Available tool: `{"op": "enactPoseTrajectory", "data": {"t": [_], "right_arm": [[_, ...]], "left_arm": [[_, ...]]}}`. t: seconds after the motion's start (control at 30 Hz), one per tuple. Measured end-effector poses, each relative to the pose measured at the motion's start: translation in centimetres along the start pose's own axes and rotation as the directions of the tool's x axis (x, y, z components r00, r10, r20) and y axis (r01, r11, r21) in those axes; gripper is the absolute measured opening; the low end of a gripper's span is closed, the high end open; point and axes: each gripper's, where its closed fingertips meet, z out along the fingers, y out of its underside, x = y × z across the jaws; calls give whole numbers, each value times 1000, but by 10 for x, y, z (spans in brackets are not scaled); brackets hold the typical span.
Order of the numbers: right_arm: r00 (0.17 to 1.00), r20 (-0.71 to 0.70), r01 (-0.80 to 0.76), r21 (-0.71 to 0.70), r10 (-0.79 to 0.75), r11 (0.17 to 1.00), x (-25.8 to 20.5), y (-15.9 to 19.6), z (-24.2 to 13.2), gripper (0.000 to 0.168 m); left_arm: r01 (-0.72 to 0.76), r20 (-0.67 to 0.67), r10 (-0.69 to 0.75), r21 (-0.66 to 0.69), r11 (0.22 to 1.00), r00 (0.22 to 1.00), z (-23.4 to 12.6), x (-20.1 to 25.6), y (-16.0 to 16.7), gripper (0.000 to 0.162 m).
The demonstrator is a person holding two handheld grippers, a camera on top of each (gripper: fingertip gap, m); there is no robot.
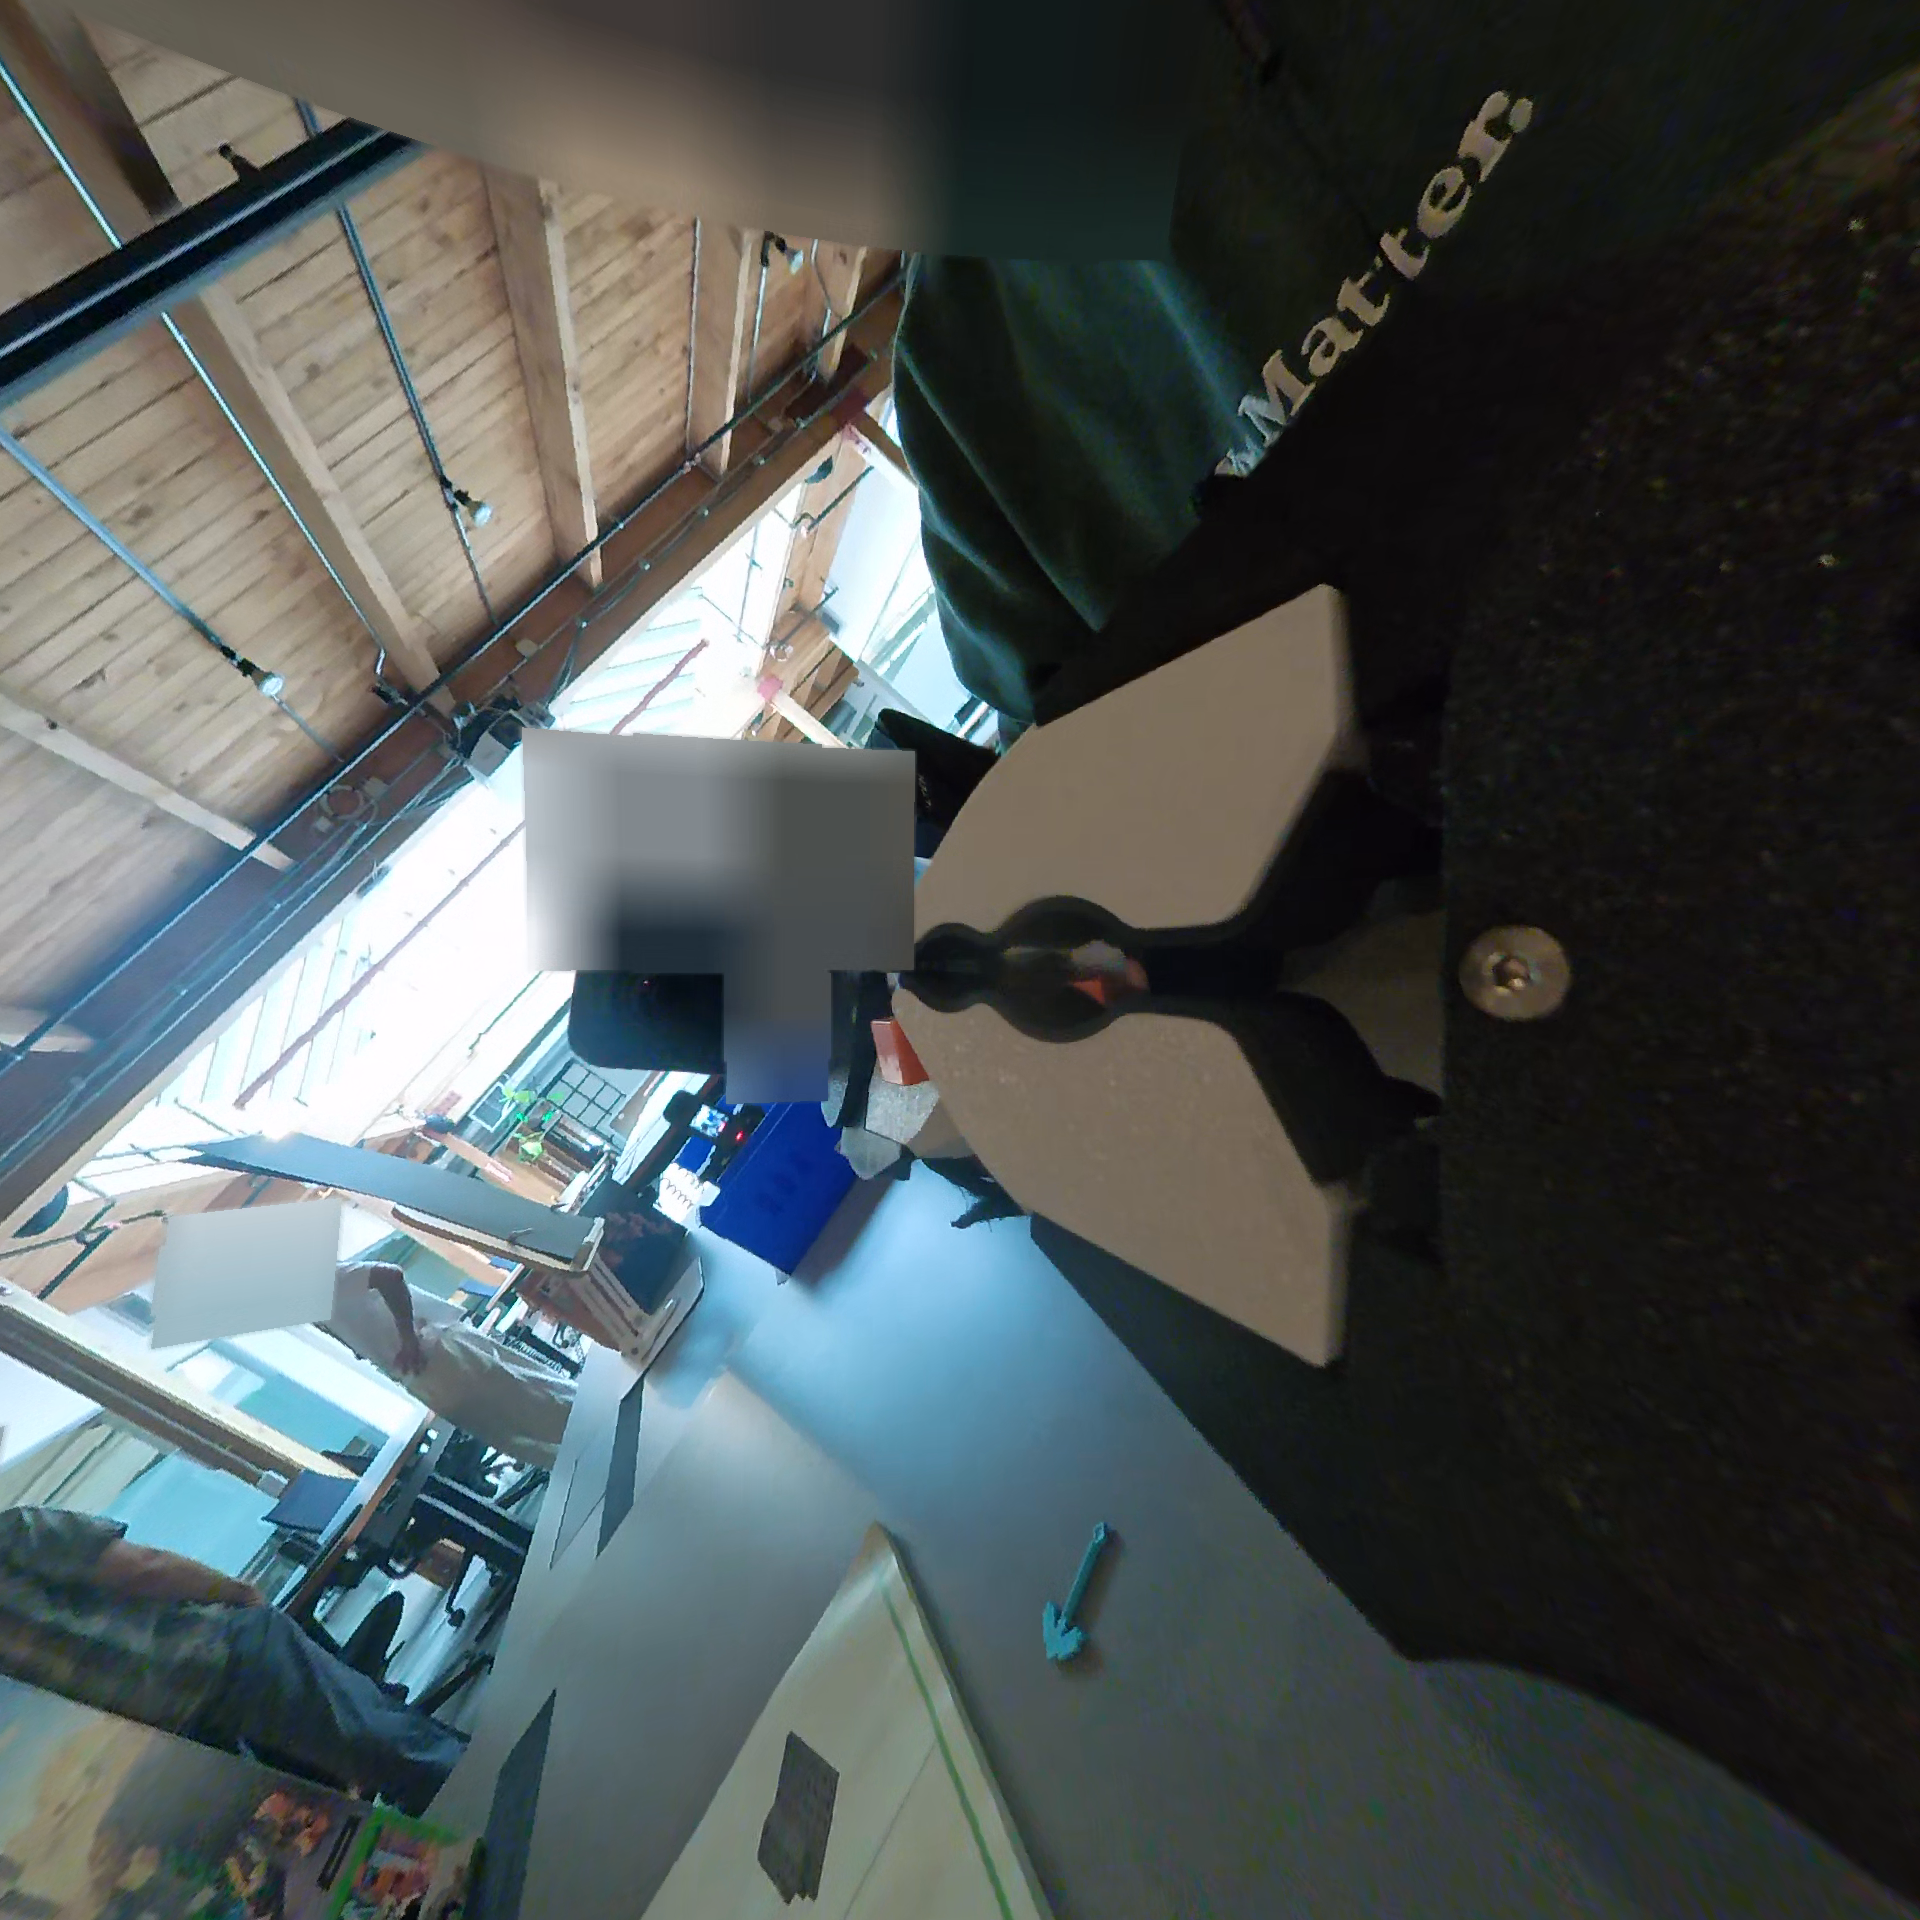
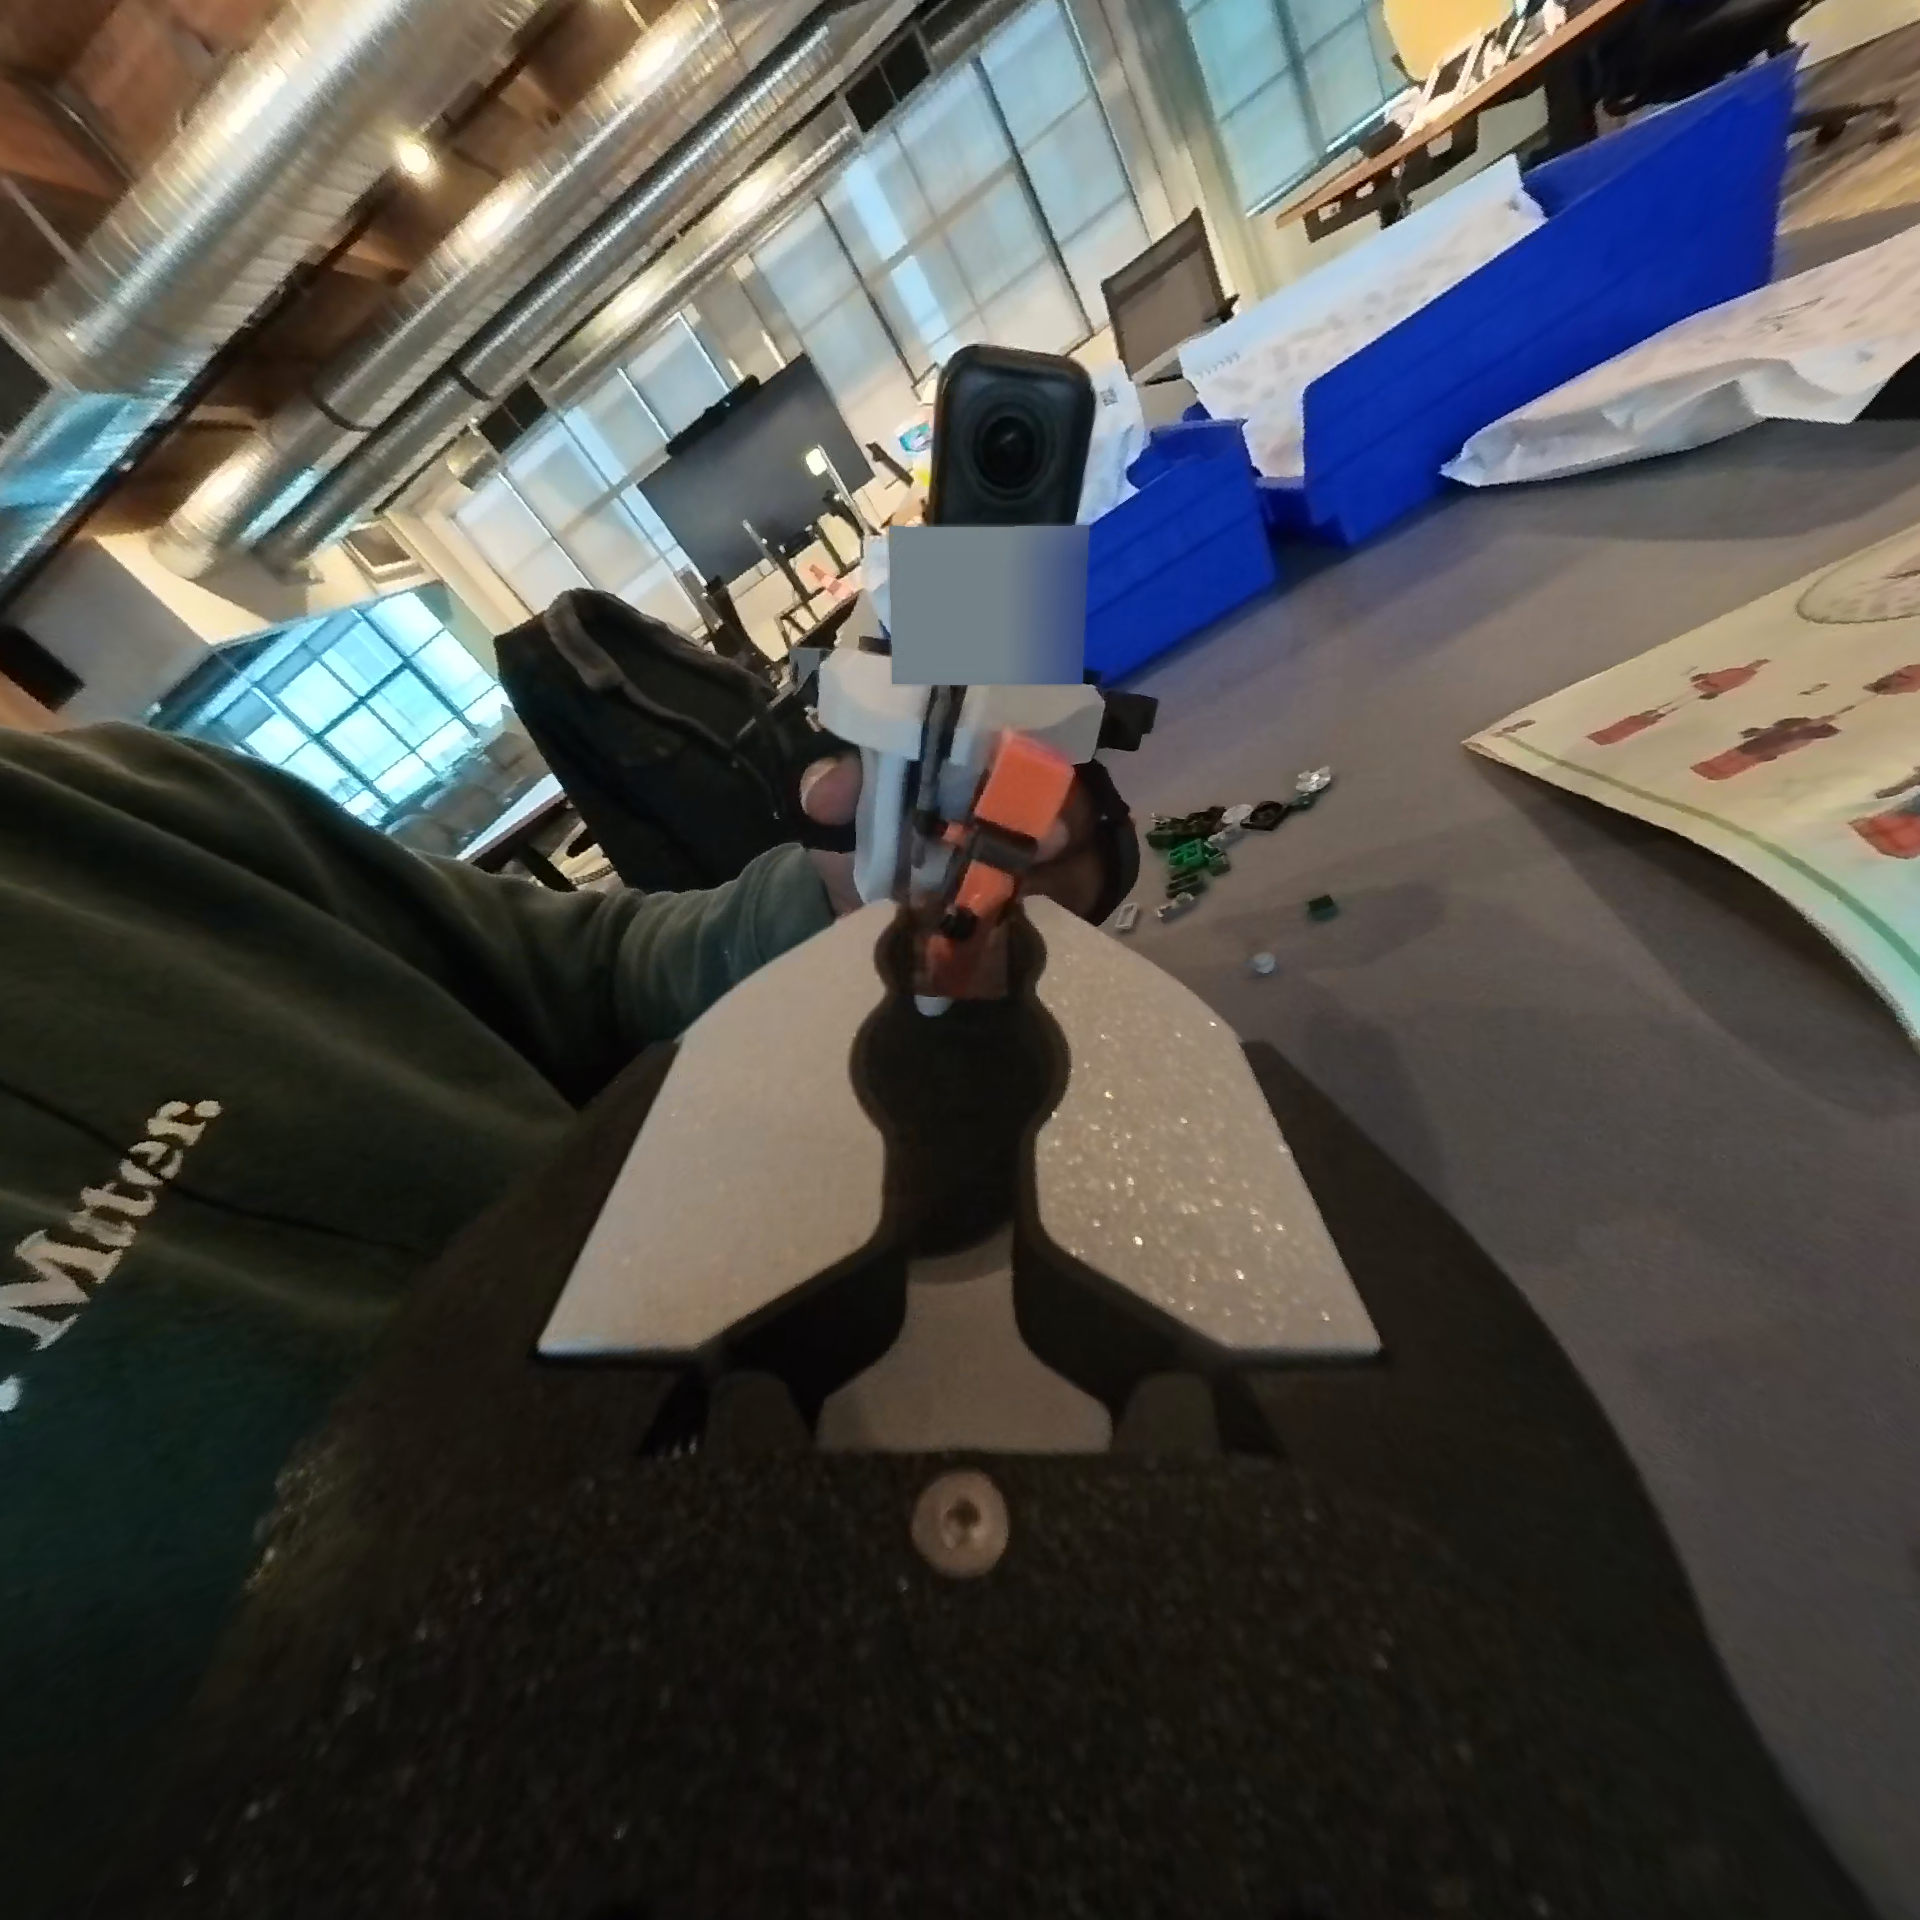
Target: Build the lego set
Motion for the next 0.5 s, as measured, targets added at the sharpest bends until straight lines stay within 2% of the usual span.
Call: {"op": "enactPoseTrajectory", "data": {"t": [0.1, 0.27, 0.33, 0.5], "right_arm": [[999, 17, -33, 1, 33, 999, 0, -3, -2, 23], [998, 5, -69, 6, 69, 998, 8, -9, -4, 22], [999, 4, -52, 3, 52, 999, 8, -9, -3, 13], [1000, -21, -12, 45, 13, 999, 8, -14, -3, 11]], "left_arm": [[-20, 6, 20, -7, 1000, 1000, 0, 0, 1, 2], [-50, 10, 51, -32, 998, 999, 2, 1, 5, 1], [-57, 22, 58, -33, 998, 998, 3, 0, 6, 1], [-54, 23, 55, -22, 998, 998, 2, 0, 4, 2]]}}
